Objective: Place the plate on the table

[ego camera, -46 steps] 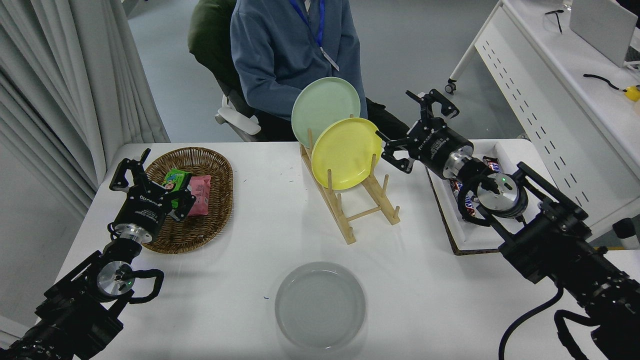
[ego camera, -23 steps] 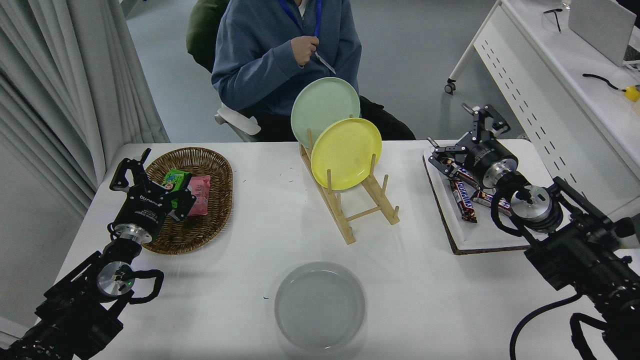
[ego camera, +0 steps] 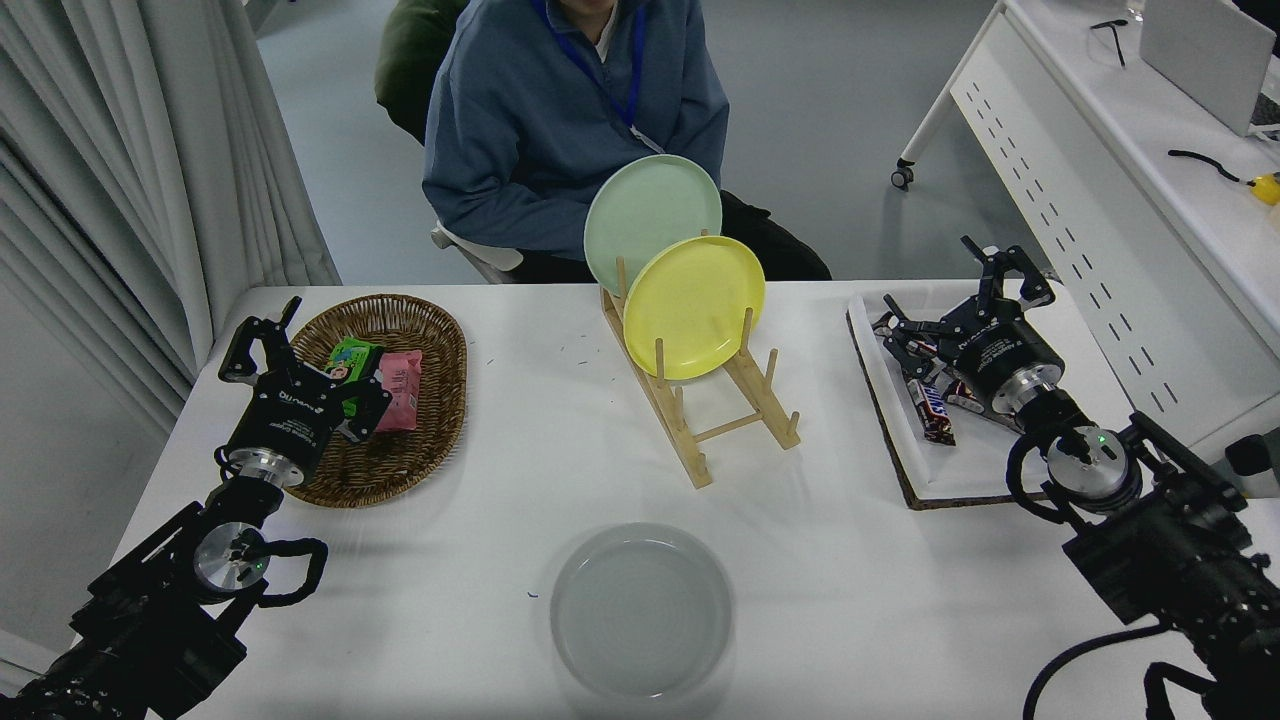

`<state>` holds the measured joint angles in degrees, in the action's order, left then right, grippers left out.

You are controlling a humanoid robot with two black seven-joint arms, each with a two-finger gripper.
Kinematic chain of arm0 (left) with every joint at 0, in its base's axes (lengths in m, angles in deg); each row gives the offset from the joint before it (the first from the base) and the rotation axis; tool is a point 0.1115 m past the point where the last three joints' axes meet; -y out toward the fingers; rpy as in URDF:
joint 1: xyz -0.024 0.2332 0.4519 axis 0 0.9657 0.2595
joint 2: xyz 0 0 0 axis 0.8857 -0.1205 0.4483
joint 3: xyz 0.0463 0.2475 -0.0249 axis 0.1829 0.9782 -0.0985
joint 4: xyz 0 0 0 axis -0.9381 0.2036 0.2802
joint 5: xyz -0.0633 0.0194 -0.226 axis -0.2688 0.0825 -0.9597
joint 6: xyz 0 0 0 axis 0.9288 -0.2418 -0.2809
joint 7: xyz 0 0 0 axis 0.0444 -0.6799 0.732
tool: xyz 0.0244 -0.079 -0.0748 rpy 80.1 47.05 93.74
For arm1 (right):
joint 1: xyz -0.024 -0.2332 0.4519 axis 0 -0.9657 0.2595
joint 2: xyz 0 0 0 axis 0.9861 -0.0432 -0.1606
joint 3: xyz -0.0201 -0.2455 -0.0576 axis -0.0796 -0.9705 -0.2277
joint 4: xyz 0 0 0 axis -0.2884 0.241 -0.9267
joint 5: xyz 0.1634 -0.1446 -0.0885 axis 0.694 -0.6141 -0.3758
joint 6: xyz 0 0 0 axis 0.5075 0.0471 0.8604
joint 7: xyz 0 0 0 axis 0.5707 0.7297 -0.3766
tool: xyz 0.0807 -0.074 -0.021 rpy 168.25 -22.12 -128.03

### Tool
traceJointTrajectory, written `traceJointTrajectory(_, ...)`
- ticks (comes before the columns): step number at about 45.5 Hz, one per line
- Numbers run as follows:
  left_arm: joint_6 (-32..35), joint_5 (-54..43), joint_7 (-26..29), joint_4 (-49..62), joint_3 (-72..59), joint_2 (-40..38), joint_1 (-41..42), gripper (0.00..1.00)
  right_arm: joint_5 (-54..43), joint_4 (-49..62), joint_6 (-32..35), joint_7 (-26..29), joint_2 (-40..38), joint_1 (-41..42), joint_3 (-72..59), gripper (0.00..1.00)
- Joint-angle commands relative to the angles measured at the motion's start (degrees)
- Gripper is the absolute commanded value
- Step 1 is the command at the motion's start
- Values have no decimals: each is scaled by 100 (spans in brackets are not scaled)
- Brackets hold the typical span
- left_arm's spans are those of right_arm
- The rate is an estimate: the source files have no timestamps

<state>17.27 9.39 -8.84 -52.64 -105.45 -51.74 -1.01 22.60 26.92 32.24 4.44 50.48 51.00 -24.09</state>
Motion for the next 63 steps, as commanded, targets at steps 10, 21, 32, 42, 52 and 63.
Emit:
traceJointTrajectory(10,-1,5,-1,3,0,6,1,100,1,303,173,-137,83,-153,40,99)
traceJointTrajectory(21,-1,-4,-1,-6,0,-2,1,100,18,400,-90,-146,83,-144,-13,99)
traceJointTrajectory(32,-1,-4,-1,3,0,-2,1,100,220,444,-205,-384,83,-126,-48,99)
traceJointTrajectory(42,-1,-4,-1,3,0,6,1,100,220,470,-205,-384,83,-135,-66,99)
traceJointTrajectory(52,-1,-4,0,-6,0,6,1,100,220,461,-170,-384,83,-144,-66,99)
traceJointTrajectory(63,-1,-4,-1,-6,0,6,1,100,220,435,-170,-384,92,-117,-74,99)
